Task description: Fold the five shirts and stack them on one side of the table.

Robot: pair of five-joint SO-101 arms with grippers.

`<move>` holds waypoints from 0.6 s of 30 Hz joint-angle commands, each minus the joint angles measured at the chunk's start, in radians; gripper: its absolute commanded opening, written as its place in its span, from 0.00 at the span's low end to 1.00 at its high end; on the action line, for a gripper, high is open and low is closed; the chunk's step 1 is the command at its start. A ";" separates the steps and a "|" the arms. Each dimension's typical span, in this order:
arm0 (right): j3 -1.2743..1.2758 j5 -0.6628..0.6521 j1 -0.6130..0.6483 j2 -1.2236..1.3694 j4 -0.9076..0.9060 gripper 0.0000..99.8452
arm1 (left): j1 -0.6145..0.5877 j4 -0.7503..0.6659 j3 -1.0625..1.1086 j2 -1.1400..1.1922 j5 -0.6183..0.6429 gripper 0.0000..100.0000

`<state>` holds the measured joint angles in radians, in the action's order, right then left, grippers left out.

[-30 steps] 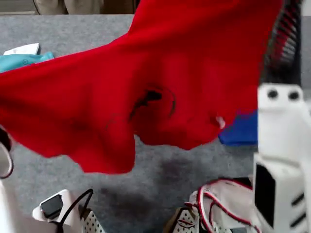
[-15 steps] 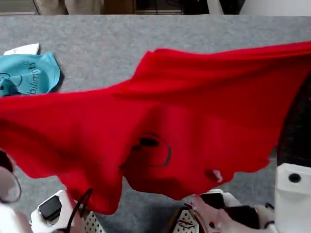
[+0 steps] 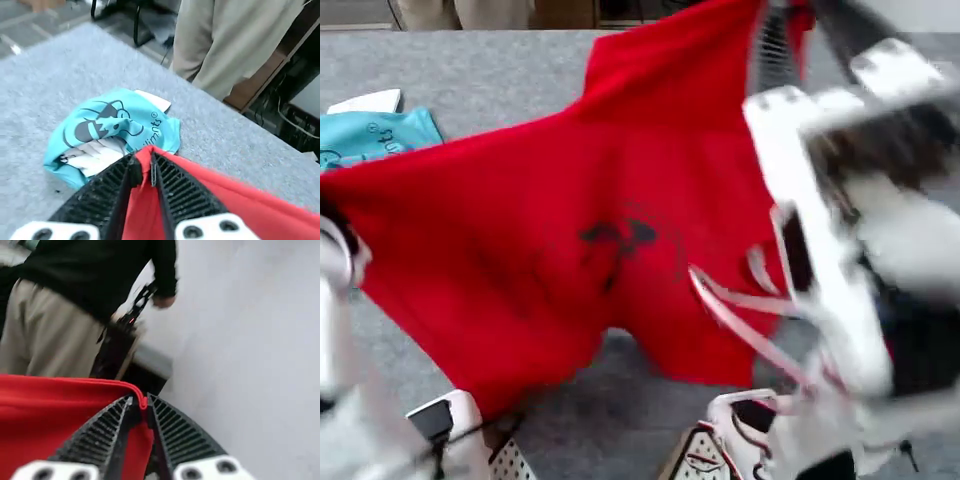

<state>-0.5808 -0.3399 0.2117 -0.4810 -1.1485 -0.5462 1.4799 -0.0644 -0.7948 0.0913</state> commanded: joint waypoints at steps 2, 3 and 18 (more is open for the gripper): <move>0.406 -0.009 0.053 -0.004 0.348 0.00 | 0.064 -0.249 0.123 0.124 0.043 0.02; 0.495 -0.009 0.056 -0.004 0.448 0.00 | 0.081 -0.295 0.144 0.162 0.048 0.02; 0.584 -0.002 0.036 0.503 1.096 0.00 | 0.169 -0.568 -0.005 0.665 0.046 0.02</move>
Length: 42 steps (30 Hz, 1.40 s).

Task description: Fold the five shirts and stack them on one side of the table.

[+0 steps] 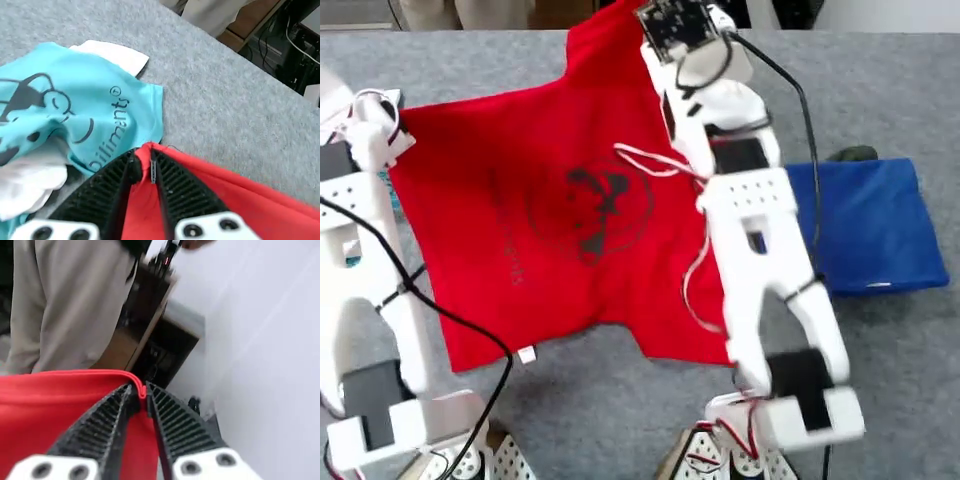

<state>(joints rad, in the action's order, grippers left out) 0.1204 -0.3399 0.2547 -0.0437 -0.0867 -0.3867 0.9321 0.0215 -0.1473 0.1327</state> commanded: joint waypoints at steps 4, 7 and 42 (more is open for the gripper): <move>-0.203 -0.002 -0.008 0.116 -0.110 0.00 | 0.009 0.020 -0.095 0.031 0.002 0.02; -0.251 -0.008 -0.007 0.113 -0.279 0.00 | 0.011 0.091 -0.097 0.031 -0.026 0.02; 0.664 -0.097 -0.130 -0.951 -1.240 0.00 | 0.077 0.354 0.904 -0.690 -0.282 0.02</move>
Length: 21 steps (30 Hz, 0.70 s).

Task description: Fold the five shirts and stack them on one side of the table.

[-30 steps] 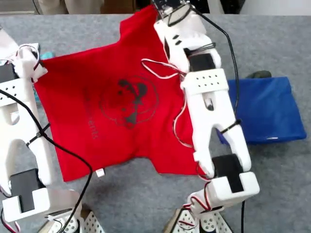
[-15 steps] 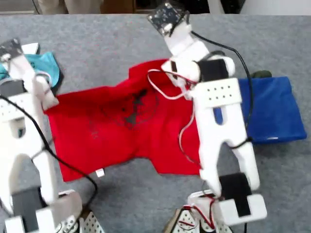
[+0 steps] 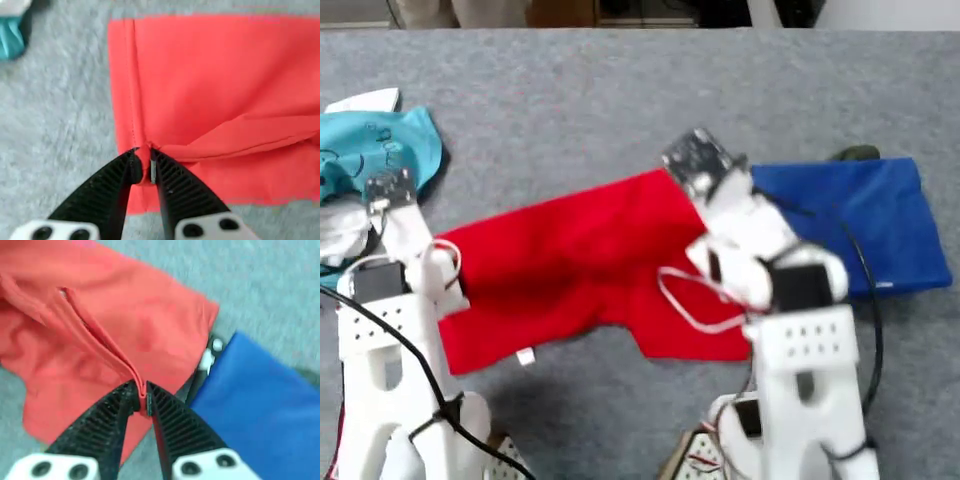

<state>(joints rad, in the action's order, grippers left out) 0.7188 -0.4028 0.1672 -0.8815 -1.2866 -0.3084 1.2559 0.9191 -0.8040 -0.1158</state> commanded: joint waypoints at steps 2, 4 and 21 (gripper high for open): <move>0.108 -0.052 -0.047 -0.174 -0.077 0.00 | -0.002 0.041 0.026 -0.056 -0.061 0.02; 0.139 -0.066 -0.047 -0.237 -0.098 0.00 | -0.006 0.040 0.048 -0.082 -0.087 0.02; 0.245 -0.180 -0.053 -0.321 -0.141 0.00 | -0.038 0.095 0.129 -0.131 -0.255 0.02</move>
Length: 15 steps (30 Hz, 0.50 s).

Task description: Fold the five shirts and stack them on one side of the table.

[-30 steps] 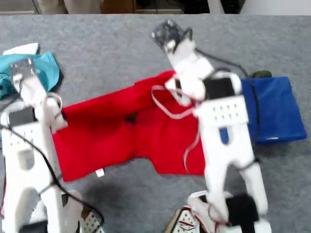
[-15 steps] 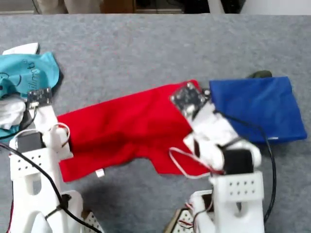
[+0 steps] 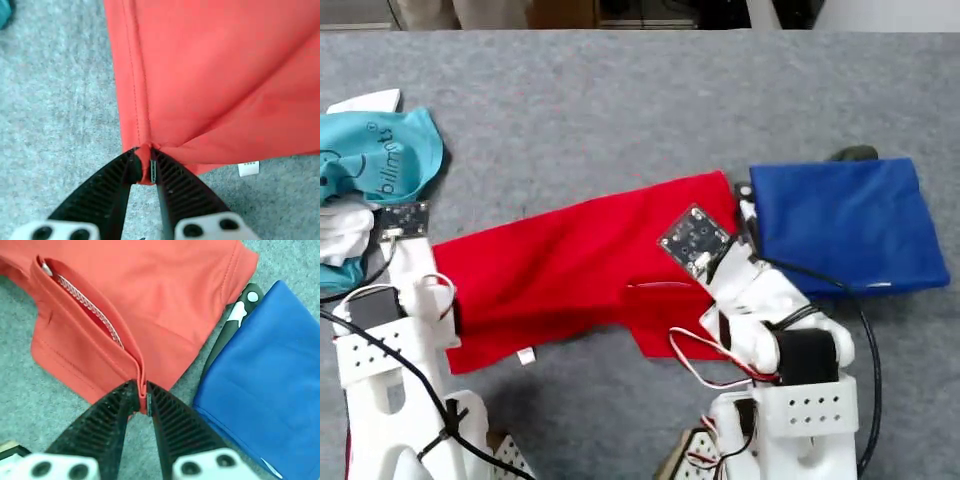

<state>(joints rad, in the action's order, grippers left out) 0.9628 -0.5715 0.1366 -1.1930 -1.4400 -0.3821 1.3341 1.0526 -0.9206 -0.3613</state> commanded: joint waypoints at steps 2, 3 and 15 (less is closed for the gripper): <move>0.002 -0.011 -0.045 -0.008 0.020 0.00 | 0.069 0.021 -0.006 -0.015 -0.009 0.02; 0.002 -0.011 -0.058 -0.010 0.023 0.00 | 0.081 0.023 -0.006 -0.015 -0.009 0.02; -0.036 -0.269 -0.105 -0.016 -0.115 0.22 | 0.025 0.025 -0.035 -0.015 -0.186 0.30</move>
<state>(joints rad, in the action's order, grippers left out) 0.9643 -0.7741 0.0491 -1.1930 -1.5136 -0.3161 1.3556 1.0526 -0.9206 -0.4979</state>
